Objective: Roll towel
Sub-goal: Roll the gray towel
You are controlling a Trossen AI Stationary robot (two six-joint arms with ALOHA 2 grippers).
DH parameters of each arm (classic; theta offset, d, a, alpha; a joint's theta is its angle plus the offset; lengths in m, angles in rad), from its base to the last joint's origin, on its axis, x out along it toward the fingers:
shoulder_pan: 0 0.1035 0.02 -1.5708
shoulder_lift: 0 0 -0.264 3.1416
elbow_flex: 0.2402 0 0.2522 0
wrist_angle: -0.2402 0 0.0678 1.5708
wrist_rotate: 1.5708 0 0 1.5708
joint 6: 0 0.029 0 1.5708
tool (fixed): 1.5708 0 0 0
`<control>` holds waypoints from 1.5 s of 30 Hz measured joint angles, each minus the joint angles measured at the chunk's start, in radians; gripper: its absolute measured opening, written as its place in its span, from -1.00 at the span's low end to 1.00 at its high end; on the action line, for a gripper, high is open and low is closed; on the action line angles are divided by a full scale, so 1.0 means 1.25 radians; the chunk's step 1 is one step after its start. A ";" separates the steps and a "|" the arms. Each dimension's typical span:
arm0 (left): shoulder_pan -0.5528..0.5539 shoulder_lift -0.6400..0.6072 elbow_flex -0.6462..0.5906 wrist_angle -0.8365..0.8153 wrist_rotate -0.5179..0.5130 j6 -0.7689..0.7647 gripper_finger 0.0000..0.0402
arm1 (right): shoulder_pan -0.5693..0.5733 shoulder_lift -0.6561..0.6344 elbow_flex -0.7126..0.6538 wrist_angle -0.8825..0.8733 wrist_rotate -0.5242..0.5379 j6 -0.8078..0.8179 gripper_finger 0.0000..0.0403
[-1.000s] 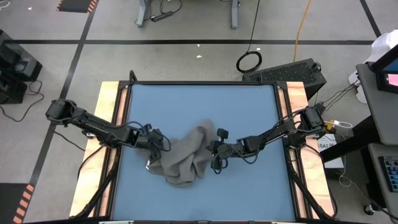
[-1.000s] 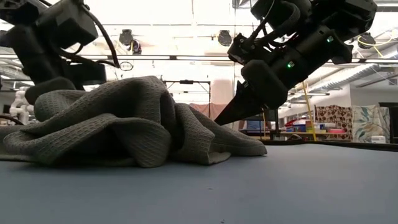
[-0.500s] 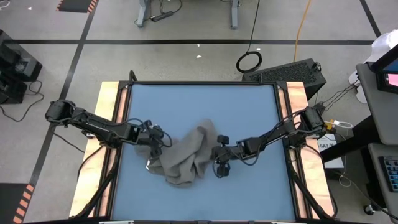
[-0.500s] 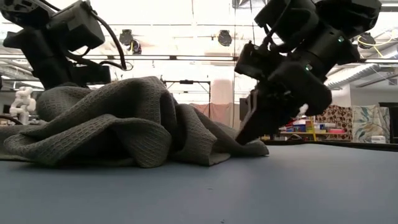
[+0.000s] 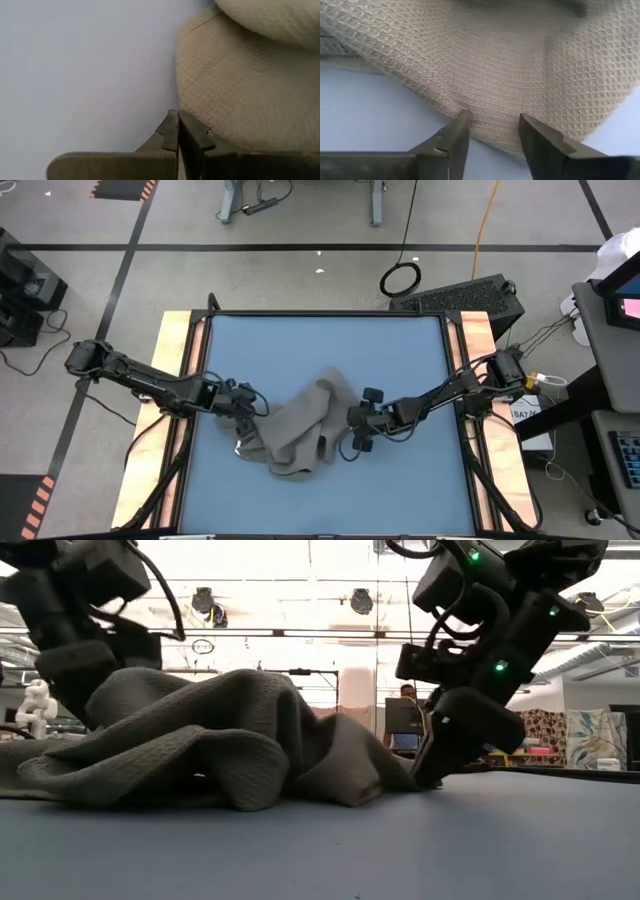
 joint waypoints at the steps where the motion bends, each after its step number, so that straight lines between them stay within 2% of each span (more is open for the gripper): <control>1: -0.007 -0.016 0.000 -0.007 0.001 -0.003 -0.91 | 0.000 -0.008 -0.001 -0.028 0.012 -0.002 -0.18; 7: -0.055 -0.084 0.001 -0.004 0.019 -0.044 -0.78 | -0.004 -0.095 -0.008 -0.231 0.094 0.030 -0.19; 13: -0.093 -0.101 0.001 -0.003 0.013 -0.076 -0.72 | -0.004 -0.204 -0.007 -0.486 0.159 0.165 -0.21; 16: -0.112 -0.101 0.001 -0.003 0.012 -0.085 -0.72 | 0.008 -0.260 -0.007 -0.545 0.167 0.229 -0.21; 20: -0.127 -0.101 0.001 -0.004 -0.001 -0.086 -0.72 | 0.052 -0.310 -0.007 -0.438 0.163 0.236 -0.21; 26: -0.129 -0.101 0.001 -0.002 -0.008 -0.101 -0.72 | 0.142 -0.288 -0.021 -0.135 0.143 0.205 -0.21; 29: -0.129 -0.097 -0.002 0.021 -0.008 -0.094 -0.72 | 0.178 -0.236 -0.029 -0.038 0.118 0.220 -0.21; 34: -0.129 -0.092 -0.025 0.127 -0.026 0.008 -0.71 | 0.220 -0.128 -0.029 0.116 0.106 0.223 -0.21; 39: -0.129 -0.093 -0.025 0.246 -0.141 0.083 -0.71 | 0.224 0.010 -0.028 0.324 0.090 0.174 -0.21; 42: -0.129 -0.094 -0.025 0.309 -0.176 0.131 -0.71 | 0.220 0.059 -0.023 0.314 0.086 0.224 -0.21; 45: -0.134 -0.094 -0.025 0.383 -0.175 0.163 -0.71 | 0.219 0.063 -0.021 0.247 0.084 0.301 -0.21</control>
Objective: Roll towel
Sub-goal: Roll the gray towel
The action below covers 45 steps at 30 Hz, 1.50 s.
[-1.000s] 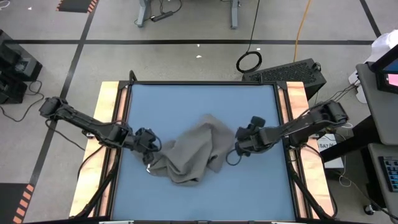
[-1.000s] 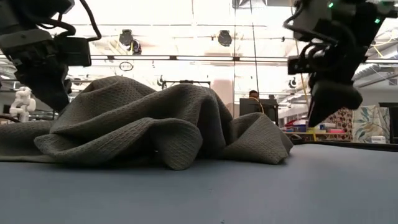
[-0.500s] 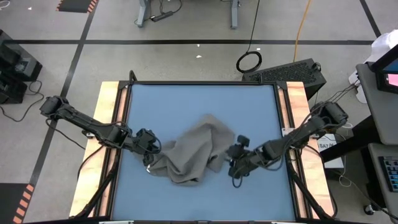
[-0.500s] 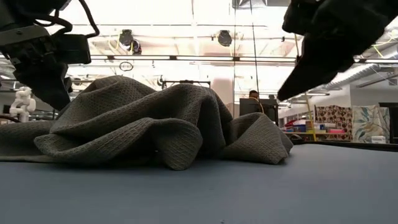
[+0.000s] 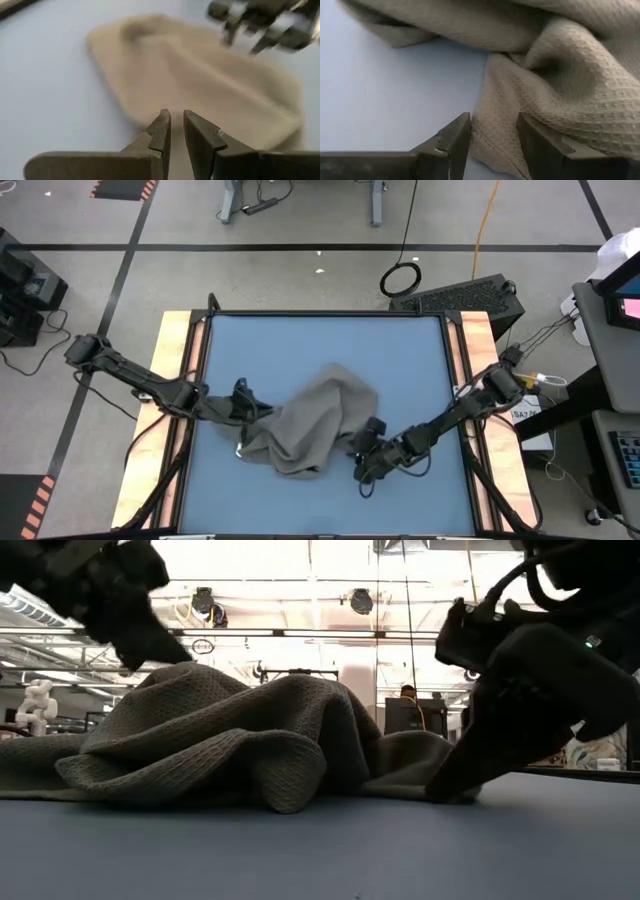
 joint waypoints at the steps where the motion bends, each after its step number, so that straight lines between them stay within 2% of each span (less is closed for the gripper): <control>1: -0.006 0.000 0.000 0.024 0.008 0.008 -0.71 | 0.003 -0.005 0.002 -0.031 -0.003 0.022 -0.21; 7: -0.058 0.065 0.001 0.156 0.033 0.109 -0.71 | 0.039 -0.057 0.001 -0.183 -0.033 0.086 -0.21; 15: -0.092 0.258 0.001 0.151 0.036 0.046 -0.71 | 0.103 -0.128 -0.001 -0.391 -0.102 0.218 -0.21; 19: -0.085 0.372 0.000 0.115 -0.039 -0.010 -0.71 | 0.151 -0.144 0.002 -0.478 -0.145 0.304 -0.21; 22: -0.070 0.418 0.000 0.065 -0.096 -0.060 -0.71 | 0.195 -0.157 0.000 -0.496 -0.167 0.349 -0.21; 27: -0.041 0.406 0.000 -0.010 -0.190 -0.074 -0.71 | 0.254 -0.189 -0.003 -0.454 -0.210 0.391 -0.21; 32: -0.001 0.341 0.000 -0.018 -0.246 -0.014 -0.71 | 0.278 -0.217 0.007 -0.404 -0.162 0.386 -0.21; 35: 0.019 0.293 0.010 -0.020 -0.247 -0.011 -0.71 | 0.281 -0.217 0.024 -0.403 -0.159 0.394 -0.21; 39: 0.008 0.244 0.044 0.019 -0.213 0.015 -0.71 | 0.282 -0.217 0.037 -0.417 -0.170 0.420 -0.21; 45: -0.035 0.242 0.049 0.266 -0.077 0.140 -0.71 | 0.296 -0.218 0.055 -0.517 -0.213 0.473 -0.21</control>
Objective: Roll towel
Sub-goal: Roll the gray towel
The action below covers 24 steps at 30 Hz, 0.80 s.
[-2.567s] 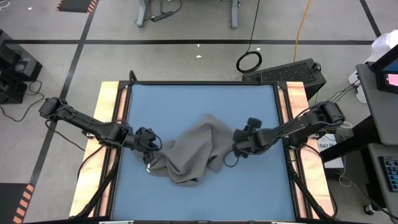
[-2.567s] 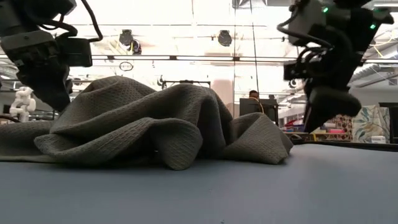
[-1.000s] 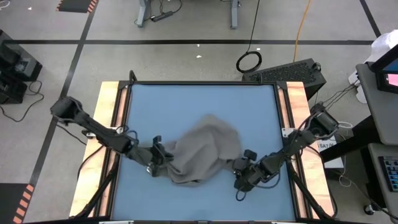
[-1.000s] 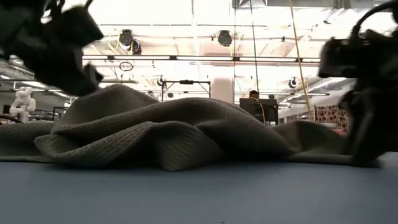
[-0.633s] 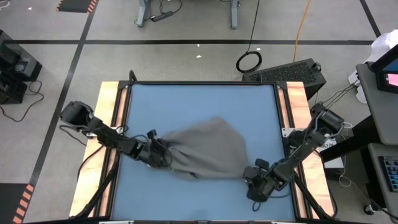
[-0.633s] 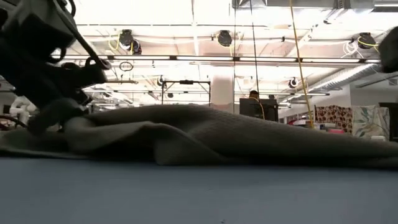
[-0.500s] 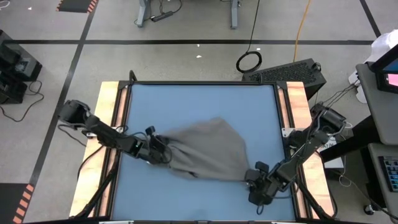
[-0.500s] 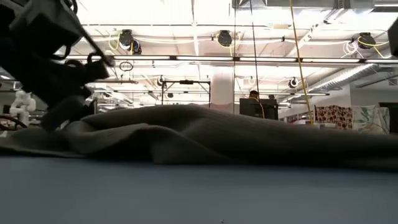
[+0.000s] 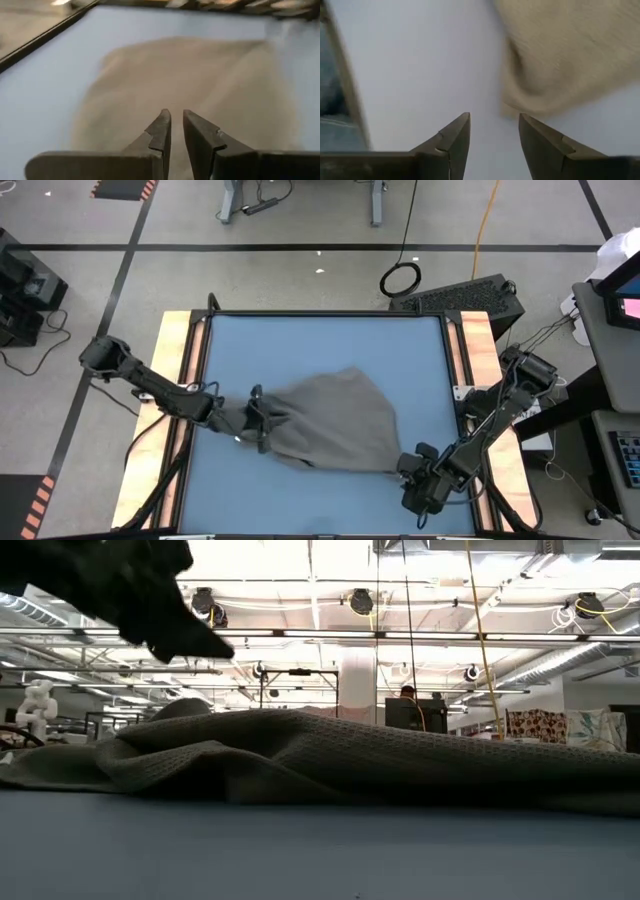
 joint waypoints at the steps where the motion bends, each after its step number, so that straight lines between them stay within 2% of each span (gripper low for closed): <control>1: -0.009 0.007 0.000 0.036 0.018 0.016 -0.71 | 0.006 0.000 0.000 -0.014 0.000 0.009 -0.21; 6: -0.051 0.059 0.000 0.179 0.035 0.061 -0.71 | 0.039 0.026 0.000 -0.026 0.055 0.069 -0.21; 10: -0.065 0.109 0.001 0.241 0.037 0.077 -0.71 | 0.049 0.065 0.000 0.015 0.104 0.071 -0.21; 13: -0.065 0.141 0.012 0.249 0.037 0.075 -0.71 | 0.046 0.095 0.000 0.031 0.108 0.063 -0.21; 18: -0.065 0.198 0.062 0.253 0.037 0.076 -0.71 | 0.015 0.124 0.003 0.044 0.123 -0.022 -0.21; 21: -0.066 0.235 0.101 0.251 0.037 0.100 -0.71 | -0.010 0.127 0.001 0.057 0.185 -0.080 -0.25; 24: -0.066 0.270 0.141 0.251 0.038 0.127 -0.71 | -0.029 0.122 0.012 0.059 0.241 -0.139 -0.40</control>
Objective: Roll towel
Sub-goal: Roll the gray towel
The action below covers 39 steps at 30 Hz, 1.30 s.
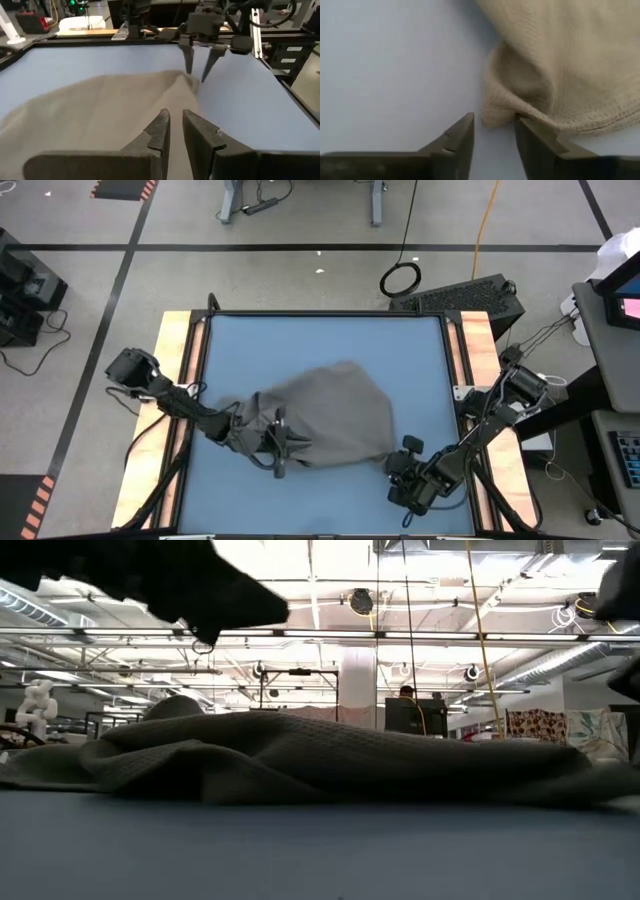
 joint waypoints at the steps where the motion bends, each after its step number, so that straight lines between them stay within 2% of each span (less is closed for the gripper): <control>1: 0.000 0.011 0.016 -0.001 0.000 0.012 -0.71 | -0.005 -0.001 0.007 0.006 0.002 -0.020 -0.47; 5: 0.000 0.048 0.063 -0.003 0.001 0.054 -0.71 | -0.040 -0.001 0.028 0.001 0.001 -0.106 -0.84; 7: 0.001 0.064 0.081 -0.003 0.002 0.058 -0.71 | -0.058 -0.001 0.046 0.001 0.009 -0.154 -0.95; 12: 0.002 0.092 0.105 -0.004 0.002 0.066 -0.71 | -0.090 -0.001 0.101 -0.016 0.036 -0.243 -0.93; 19: 0.002 0.102 0.106 -0.010 0.002 0.071 -0.71 | -0.089 -0.001 0.165 -0.135 0.045 -0.257 -0.99; 23: 0.005 0.102 0.106 0.035 0.002 0.075 -0.71 | -0.106 -0.001 0.200 -0.129 0.115 -0.303 -0.99; 29: 0.024 0.102 0.106 0.041 -0.033 0.073 -0.71 | -0.159 -0.002 0.268 -0.140 0.279 -0.454 -1.00; 32: 0.034 0.102 0.106 0.042 -0.038 0.073 -0.71 | -0.200 -0.002 0.280 -0.141 0.306 -0.512 -1.00; 39: 0.052 0.102 0.106 0.035 -0.064 0.071 -0.71 | -0.281 -0.002 0.281 -0.104 0.305 -0.591 -1.00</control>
